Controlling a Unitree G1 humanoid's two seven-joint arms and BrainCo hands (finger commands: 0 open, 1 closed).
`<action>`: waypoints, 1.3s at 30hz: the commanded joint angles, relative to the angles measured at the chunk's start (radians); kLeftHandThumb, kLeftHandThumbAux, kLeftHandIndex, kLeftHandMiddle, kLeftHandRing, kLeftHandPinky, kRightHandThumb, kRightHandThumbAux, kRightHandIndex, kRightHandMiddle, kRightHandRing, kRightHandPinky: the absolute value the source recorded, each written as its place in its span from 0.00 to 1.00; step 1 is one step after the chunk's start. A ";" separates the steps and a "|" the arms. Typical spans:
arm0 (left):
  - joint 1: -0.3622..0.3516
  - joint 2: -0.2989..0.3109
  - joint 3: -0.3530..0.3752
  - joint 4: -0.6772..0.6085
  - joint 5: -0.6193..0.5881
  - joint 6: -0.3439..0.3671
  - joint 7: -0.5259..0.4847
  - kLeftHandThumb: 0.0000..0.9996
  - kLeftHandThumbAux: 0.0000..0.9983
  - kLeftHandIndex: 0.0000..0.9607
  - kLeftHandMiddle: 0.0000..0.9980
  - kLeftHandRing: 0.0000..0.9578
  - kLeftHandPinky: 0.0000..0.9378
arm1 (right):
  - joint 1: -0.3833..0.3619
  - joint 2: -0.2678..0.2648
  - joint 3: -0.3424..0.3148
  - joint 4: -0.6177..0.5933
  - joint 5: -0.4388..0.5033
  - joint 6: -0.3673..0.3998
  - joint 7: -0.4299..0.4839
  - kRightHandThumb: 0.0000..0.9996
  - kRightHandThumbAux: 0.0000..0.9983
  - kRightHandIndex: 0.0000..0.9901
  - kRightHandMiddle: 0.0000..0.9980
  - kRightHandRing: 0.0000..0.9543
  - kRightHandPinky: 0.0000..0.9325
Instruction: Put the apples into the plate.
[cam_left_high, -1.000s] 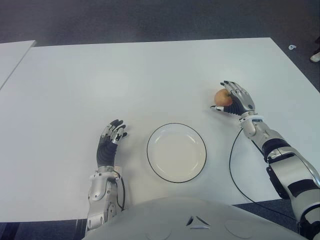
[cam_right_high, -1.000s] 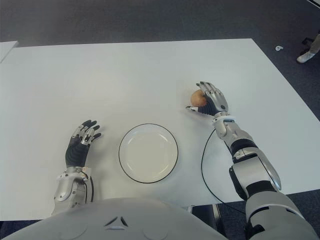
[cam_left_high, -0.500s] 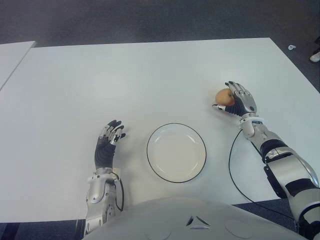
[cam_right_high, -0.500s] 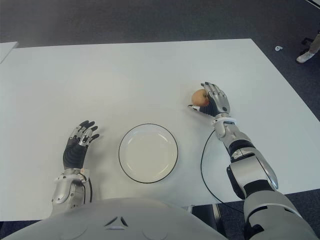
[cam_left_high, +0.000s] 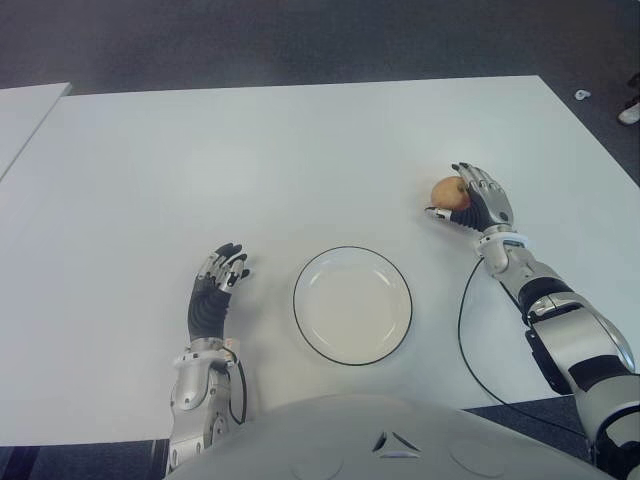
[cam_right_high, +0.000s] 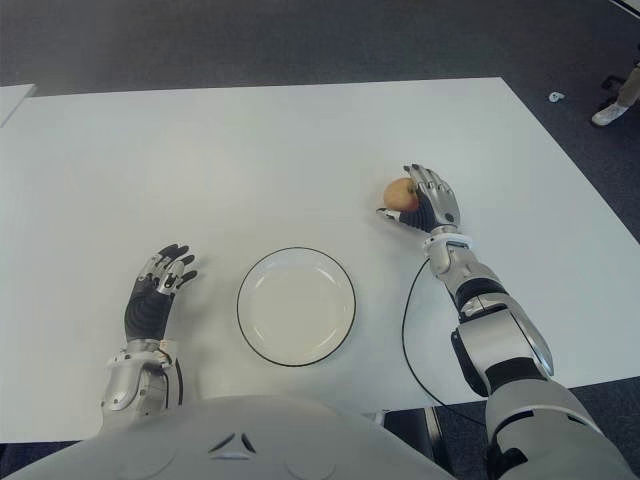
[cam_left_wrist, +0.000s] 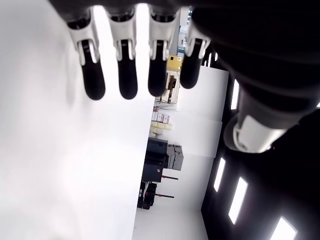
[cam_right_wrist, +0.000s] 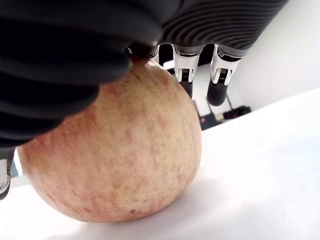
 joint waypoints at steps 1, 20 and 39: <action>0.013 -0.003 -0.007 -0.007 0.009 0.005 0.012 0.38 0.58 0.24 0.22 0.25 0.30 | 0.001 0.043 0.021 0.048 -0.006 0.047 0.098 0.46 0.44 0.03 0.09 0.07 0.08; 0.071 -0.016 -0.022 -0.032 -0.002 -0.035 0.005 0.40 0.57 0.24 0.22 0.26 0.31 | 0.000 0.056 0.071 0.069 -0.026 0.085 0.101 0.50 0.41 0.04 0.12 0.11 0.12; 0.080 -0.022 -0.049 -0.044 0.005 -0.027 0.041 0.40 0.58 0.24 0.23 0.27 0.33 | -0.005 0.047 0.099 0.067 -0.045 0.061 0.027 0.68 0.66 0.43 0.64 0.66 0.64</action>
